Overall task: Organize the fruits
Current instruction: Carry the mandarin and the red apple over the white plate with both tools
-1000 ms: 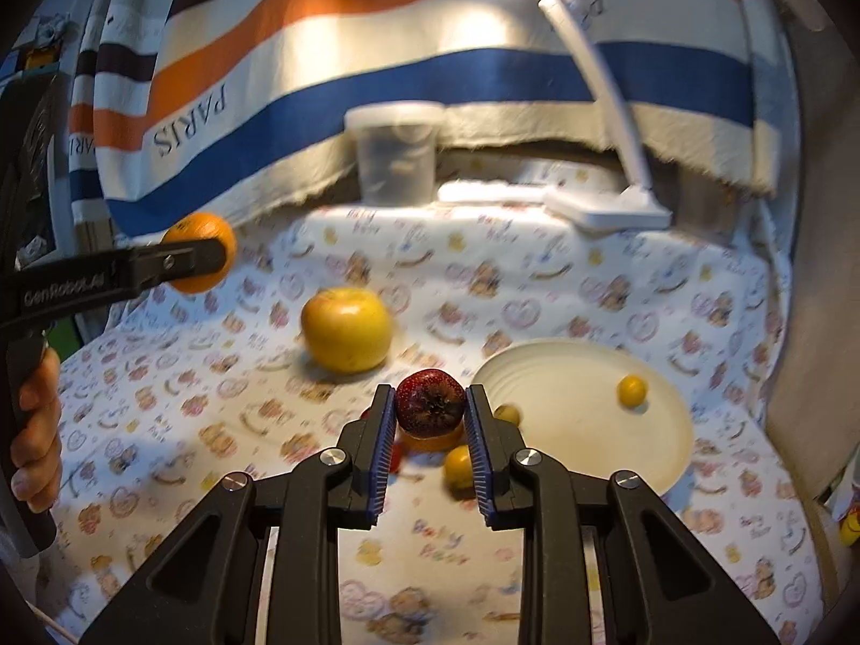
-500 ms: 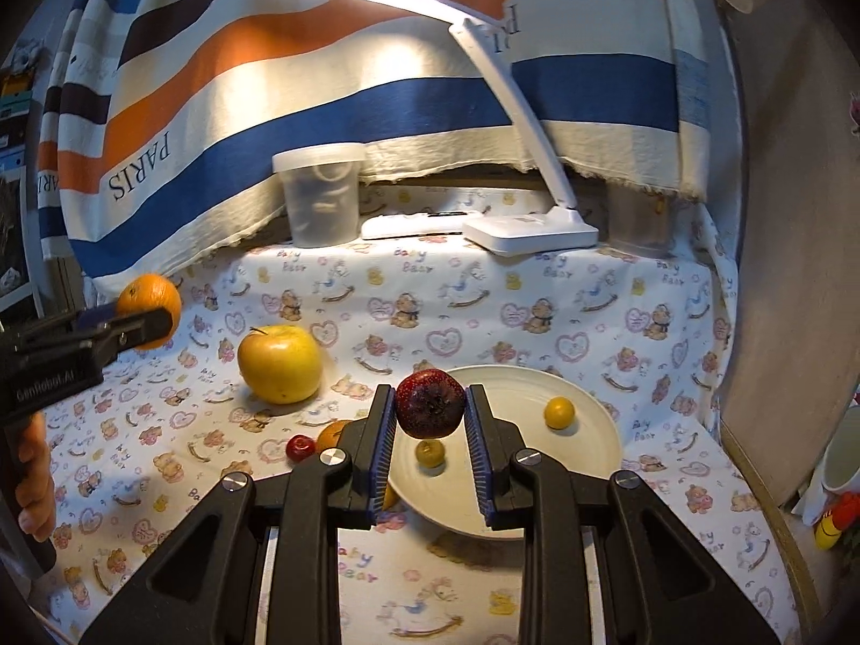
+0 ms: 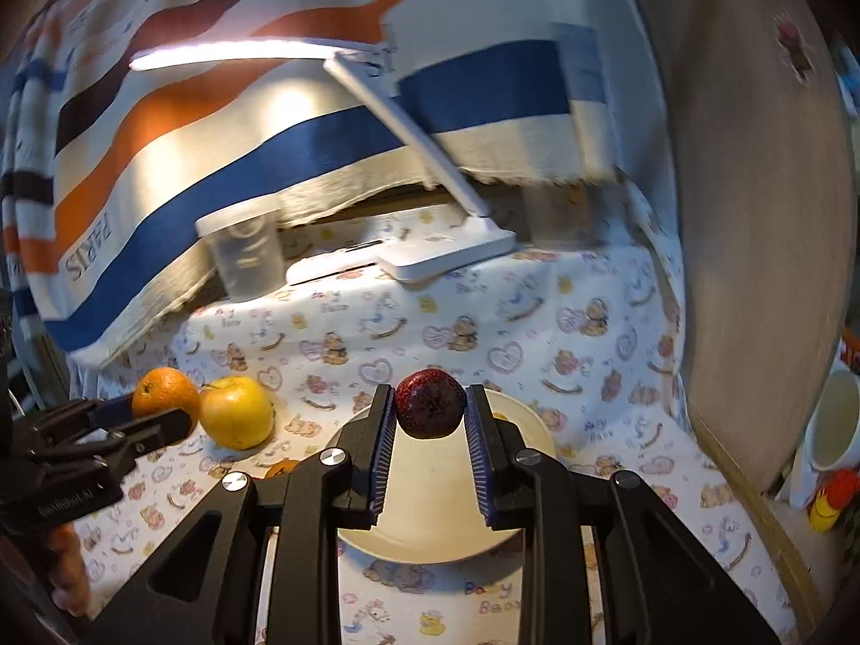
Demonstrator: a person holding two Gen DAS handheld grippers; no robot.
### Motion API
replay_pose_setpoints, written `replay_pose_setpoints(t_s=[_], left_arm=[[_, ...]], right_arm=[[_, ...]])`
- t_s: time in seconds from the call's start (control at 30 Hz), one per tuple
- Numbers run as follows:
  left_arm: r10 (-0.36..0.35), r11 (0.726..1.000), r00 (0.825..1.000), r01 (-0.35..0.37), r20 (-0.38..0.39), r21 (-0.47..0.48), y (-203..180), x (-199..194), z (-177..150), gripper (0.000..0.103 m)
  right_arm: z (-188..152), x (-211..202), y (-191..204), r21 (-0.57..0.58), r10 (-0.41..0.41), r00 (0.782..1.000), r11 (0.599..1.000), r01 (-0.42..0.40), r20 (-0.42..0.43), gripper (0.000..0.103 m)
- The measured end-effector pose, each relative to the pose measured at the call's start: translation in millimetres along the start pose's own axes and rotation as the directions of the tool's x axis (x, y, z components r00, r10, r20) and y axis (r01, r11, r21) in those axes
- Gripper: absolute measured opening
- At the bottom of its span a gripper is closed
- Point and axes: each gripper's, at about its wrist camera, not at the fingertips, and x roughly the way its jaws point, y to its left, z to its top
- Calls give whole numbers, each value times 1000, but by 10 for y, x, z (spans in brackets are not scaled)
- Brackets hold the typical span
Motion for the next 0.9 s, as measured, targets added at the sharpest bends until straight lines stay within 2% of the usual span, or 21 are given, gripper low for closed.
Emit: replay_pose_setpoints(t_s=[0.13, 0.2, 0.3, 0.43, 0.57, 0.7, 0.73, 0.9], left_arm=[[-49, 999, 998, 50, -38, 9, -205, 180, 104, 49], [-84, 996, 993, 87, -87, 26, -330, 320, 119, 49], [-150, 986, 967, 161, -207, 42, -485, 554, 70, 49], [-125, 987, 940, 151, -317, 57, -599, 782, -64, 49], [-126, 986, 932, 154, -341, 58, -601, 867, -124, 49], [-135, 986, 923, 162, -359, 46, -600, 956, -145, 49], [-136, 986, 922, 162, -363, 43, -599, 978, -156, 49], [-131, 985, 917, 163, -376, 53, -613, 1095, -197, 49]], right_arm=[[10, 20, -95, 25, 0, 1000, 1000, 0, -8, 27], [2, 65, -128, 31, -9, 1000, 999, 9, -23, 27], [-34, 190, -184, 46, 12, 996, 999, -8, -88, 27], [-120, 396, -213, 73, 50, 977, 997, -36, -209, 27], [-186, 508, -232, 103, 85, 957, 993, -59, -277, 27], [-305, 682, -289, 192, 171, 914, 976, -106, -369, 27], [-321, 702, -306, 202, 174, 908, 974, -102, -380, 27], [-363, 749, -374, 207, 136, 905, 977, -55, -404, 27]])
